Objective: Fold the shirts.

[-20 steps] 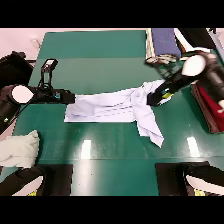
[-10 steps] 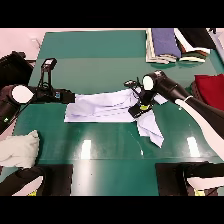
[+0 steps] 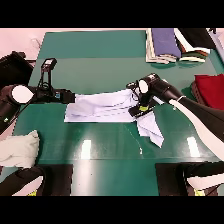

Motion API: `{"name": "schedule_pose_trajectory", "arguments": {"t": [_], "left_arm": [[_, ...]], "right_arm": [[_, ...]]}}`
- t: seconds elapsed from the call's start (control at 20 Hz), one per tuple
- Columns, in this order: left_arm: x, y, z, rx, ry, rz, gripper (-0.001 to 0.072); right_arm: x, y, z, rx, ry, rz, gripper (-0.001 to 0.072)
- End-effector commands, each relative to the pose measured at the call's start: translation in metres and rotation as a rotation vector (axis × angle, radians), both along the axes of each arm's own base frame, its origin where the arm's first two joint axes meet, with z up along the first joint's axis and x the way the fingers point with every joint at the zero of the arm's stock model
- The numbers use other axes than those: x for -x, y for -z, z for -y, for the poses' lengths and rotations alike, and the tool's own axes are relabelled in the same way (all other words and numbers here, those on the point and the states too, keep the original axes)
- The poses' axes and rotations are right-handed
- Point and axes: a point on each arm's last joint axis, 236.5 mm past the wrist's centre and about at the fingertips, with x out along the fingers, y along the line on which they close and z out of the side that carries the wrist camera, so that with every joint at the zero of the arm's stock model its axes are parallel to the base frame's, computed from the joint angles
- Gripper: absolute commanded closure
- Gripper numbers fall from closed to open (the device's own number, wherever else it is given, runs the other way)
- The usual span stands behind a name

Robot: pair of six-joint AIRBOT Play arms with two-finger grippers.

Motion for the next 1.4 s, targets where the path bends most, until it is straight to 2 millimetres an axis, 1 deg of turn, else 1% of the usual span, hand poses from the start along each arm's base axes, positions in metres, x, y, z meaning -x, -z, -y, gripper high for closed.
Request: {"name": "schedule_pose_trajectory", "arguments": {"t": [0.0,0.05,0.1,0.2,0.25,0.35,0.4,0.5,0.6,0.65,0.7,0.8,0.9,0.95,1.0,1.05,1.1,1.15,1.2,1.25,1.3,1.35], "left_arm": [[0.0,0.0,0.0,0.001,0.0,0.001,0.0684],[0.0,0.0,0.0,0.001,0.0,0.0,0.0684],[0.0,0.0,0.0,0.001,0.0,0.0,0.0684],[0.0,0.0,0.0,0.001,0.0,0.0,0.0684],[0.0,-0.001,0.0,0.001,0.0,0.002,0.0684],[-0.001,-0.008,0.0,-0.005,0.009,0.008,0.0684],[-0.003,-0.018,0.0,-0.015,0.018,0.021,0.0684],[-0.012,-0.042,-0.006,-0.056,0.023,0.081,0.0685],[-0.021,-0.061,-0.014,-0.099,0.017,0.139,0.0685],[-0.022,-0.063,-0.016,-0.111,0.017,0.149,0.0685],[-0.023,-0.061,-0.019,-0.124,0.017,0.147,0.0685],[-0.025,-0.055,-0.022,-0.148,0.017,0.138,0.0684],[-0.027,-0.049,-0.021,-0.151,0.018,0.123,0.0684],[-0.029,-0.045,-0.021,-0.152,0.018,0.116,0.0684],[-0.031,-0.04,-0.021,-0.156,0.019,0.105,0.0684],[-0.032,-0.035,-0.021,-0.16,0.019,0.093,0.0683],[-0.034,-0.03,-0.021,-0.165,0.02,0.083,0.0681],[-0.035,-0.027,-0.022,-0.173,0.019,0.079,0.0508],[-0.039,-0.026,-0.03,-0.168,-0.018,0.071,0.0251],[-0.043,-0.026,-0.043,-0.154,-0.066,0.059,0.0254],[-0.048,-0.026,-0.059,-0.144,-0.116,0.05,0.0255],[-0.05,-0.025,-0.079,-0.12,-0.181,0.031,0.0255]], "right_arm": [[-0.001,0.008,0.002,0.019,0.014,-0.009,0.0453],[-0.002,0.008,0.002,0.018,-0.002,-0.004,0.0583],[-0.002,0.008,0.003,0.022,-0.018,-0.003,0.0682],[-0.003,0.007,0.005,0.027,-0.043,0.001,0.0696],[-0.006,0.003,0.01,0.043,-0.051,0.016,0.0696],[-0.013,-0.016,0.022,0.075,-0.077,0.076,0.0696],[-0.017,-0.032,0.034,0.095,-0.086,0.113,0.0695],[-0.021,-0.067,0.059,0.115,-0.079,0.178,0.0696],[-0.02,-0.097,0.091,0.109,-0.011,0.214,0.0695],[-0.02,-0.108,0.11,0.106,0.039,0.228,0.0695],[-0.02,-0.12,0.131,0.104,0.102,0.248,0.0695],[-0.023,-0.135,0.165,0.072,0.19,0.29,0.0695],[-0.026,-0.143,0.185,0.0,0.275,0.314,0.0695],[-0.026,-0.144,0.192,-0.039,0.318,0.315,0.0695],[-0.028,-0.143,0.199,-0.074,0.368,0.315,0.0666],[-0.031,-0.143,0.205,-0.112,0.417,0.32,0.0406],[-0.034,-0.144,0.21,-0.15,0.463,0.329,0.0246],[-0.035,-0.146,0.212,-0.201,0.5,0.332,0.0247],[-0.036,-0.149,0.213,-0.259,0.526,0.334,0.0248],[-0.035,-0.153,0.21,-0.321,0.539,0.326,0.0253],[-0.033,-0.155,0.212,-0.357,0.554,0.317,0.026],[-0.03,-0.156,0.214,-0.374,0.556,0.31,0.026]]}}
